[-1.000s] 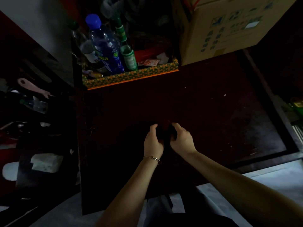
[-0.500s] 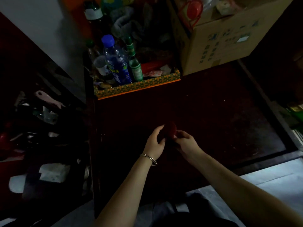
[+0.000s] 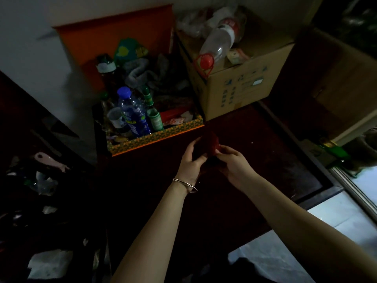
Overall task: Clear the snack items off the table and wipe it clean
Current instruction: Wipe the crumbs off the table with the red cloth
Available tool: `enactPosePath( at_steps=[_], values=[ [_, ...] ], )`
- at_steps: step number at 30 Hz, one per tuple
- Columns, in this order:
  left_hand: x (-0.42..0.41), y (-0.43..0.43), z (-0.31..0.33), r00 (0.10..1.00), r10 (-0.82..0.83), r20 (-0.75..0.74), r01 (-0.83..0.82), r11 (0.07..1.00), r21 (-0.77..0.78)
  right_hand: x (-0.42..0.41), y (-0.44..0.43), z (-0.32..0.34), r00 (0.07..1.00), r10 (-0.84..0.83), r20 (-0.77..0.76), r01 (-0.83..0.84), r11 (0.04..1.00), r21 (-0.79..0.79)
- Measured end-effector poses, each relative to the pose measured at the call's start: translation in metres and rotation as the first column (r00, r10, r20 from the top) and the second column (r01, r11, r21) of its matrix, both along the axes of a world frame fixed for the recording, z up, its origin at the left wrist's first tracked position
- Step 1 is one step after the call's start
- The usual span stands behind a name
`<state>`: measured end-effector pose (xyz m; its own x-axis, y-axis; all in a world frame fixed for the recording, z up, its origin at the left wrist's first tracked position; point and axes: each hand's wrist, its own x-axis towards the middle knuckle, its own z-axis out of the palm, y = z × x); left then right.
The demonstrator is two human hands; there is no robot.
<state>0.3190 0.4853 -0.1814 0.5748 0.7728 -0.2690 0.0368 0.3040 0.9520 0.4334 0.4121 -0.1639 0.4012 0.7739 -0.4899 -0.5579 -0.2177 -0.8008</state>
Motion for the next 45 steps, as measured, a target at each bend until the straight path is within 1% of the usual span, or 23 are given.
enactPosePath(
  at_steps=[3, 6, 8, 11, 13, 15, 17, 20, 24, 26, 27, 29, 31, 32, 34, 36, 40, 42, 45],
  values=[
    [0.003, 0.0, 0.002, 1.0, -0.009, 0.004, 0.009, 1.0, 0.03, 0.0, -0.004, 0.005, 0.999, -0.03, 0.038, 0.029, 1.0, 0.004],
    [-0.002, 0.001, -0.002, 0.999, 0.01, -0.031, -0.008, 0.998, 0.066, -0.004, -0.004, -0.002, 0.996, -0.027, 0.083, 0.029, 0.999, -0.025],
    [-0.009, 0.004, -0.006, 0.994, 0.008, -0.11, 0.007, 0.991, 0.136, -0.006, -0.001, -0.011, 0.992, -0.004, 0.129, 0.013, 0.998, -0.065],
    [-0.018, 0.011, -0.016, 0.959, -0.003, -0.282, 0.071, 0.97, 0.231, -0.008, 0.01, -0.034, 0.975, 0.056, 0.215, -0.026, 0.99, -0.14],
    [-0.022, 0.01, -0.029, 0.932, 0.008, -0.362, 0.077, 0.973, 0.22, -0.009, 0.016, -0.051, 0.958, 0.113, 0.264, -0.055, 0.974, -0.219],
    [-0.023, 0.007, -0.046, 0.907, 0.015, -0.42, 0.06, 0.984, 0.165, -0.009, 0.02, -0.066, 0.933, 0.176, 0.314, -0.085, 0.955, -0.282],
    [-0.022, 0.008, -0.066, 0.869, 0.024, -0.494, 0.041, 0.992, 0.121, -0.009, 0.025, -0.078, 0.887, 0.266, 0.378, -0.131, 0.929, -0.347],
    [-0.022, 0.011, -0.087, 0.771, 0.049, -0.635, 0.047, 0.99, 0.133, -0.007, 0.031, -0.096, 0.802, 0.381, 0.459, -0.184, 0.89, -0.418],
    [-0.02, 0.012, -0.107, 0.709, 0.017, -0.705, 0.062, 0.994, 0.086, -0.004, 0.035, -0.118, 0.666, 0.517, 0.538, -0.236, 0.83, -0.506],
    [-0.022, 0.009, -0.113, 0.691, 0.011, -0.723, 0.064, 0.995, 0.077, -0.003, 0.033, -0.128, 0.572, 0.564, 0.596, -0.243, 0.81, -0.534],
    [-0.024, 0.009, -0.115, 0.676, 0.01, -0.737, 0.087, 0.992, 0.094, -0.002, 0.034, -0.131, 0.514, 0.58, 0.631, -0.238, 0.804, -0.545],
    [-0.025, 0.006, -0.118, 0.621, 0.015, -0.784, 0.202, 0.963, 0.179, -0.002, 0.033, -0.136, 0.433, 0.605, 0.669, -0.23, 0.791, -0.567],
    [-0.026, 0.004, -0.119, 0.585, 0.043, -0.81, 0.29, 0.922, 0.258, -0.004, 0.031, -0.138, 0.387, 0.616, 0.686, -0.218, 0.784, -0.581],
    [-0.026, 0.003, -0.121, 0.578, 0.05, -0.815, 0.305, 0.913, 0.272, -0.006, 0.03, -0.138, 0.383, 0.609, 0.695, -0.21, 0.79, -0.577],
    [-0.028, -0.002, -0.125, 0.581, 0.054, -0.812, 0.302, 0.912, 0.276, -0.012, 0.026, -0.139, 0.413, 0.586, 0.697, -0.187, 0.803, -0.565],
    [-0.03, -0.01, -0.127, 0.607, 0.043, -0.794, 0.263, 0.931, 0.251, -0.019, 0.02, -0.137, 0.486, 0.563, 0.669, -0.164, 0.81, -0.563],
    [-0.03, -0.034, -0.125, 0.694, 0.085, -0.715, 0.055, 0.984, 0.171, -0.038, 0.003, -0.134, 0.631, 0.487, 0.604, -0.118, 0.829, -0.546],
    [-0.031, -0.04, -0.124, 0.712, 0.092, -0.696, 0.008, 0.99, 0.139, -0.044, -0.003, -0.135, 0.708, 0.445, 0.549, -0.106, 0.835, -0.54],
    [-0.036, -0.043, -0.119, 0.723, 0.056, -0.688, 0.005, 0.996, 0.086, -0.048, -0.008, -0.136, 0.818, 0.376, 0.434, -0.094, 0.833, -0.545]
  ],
)
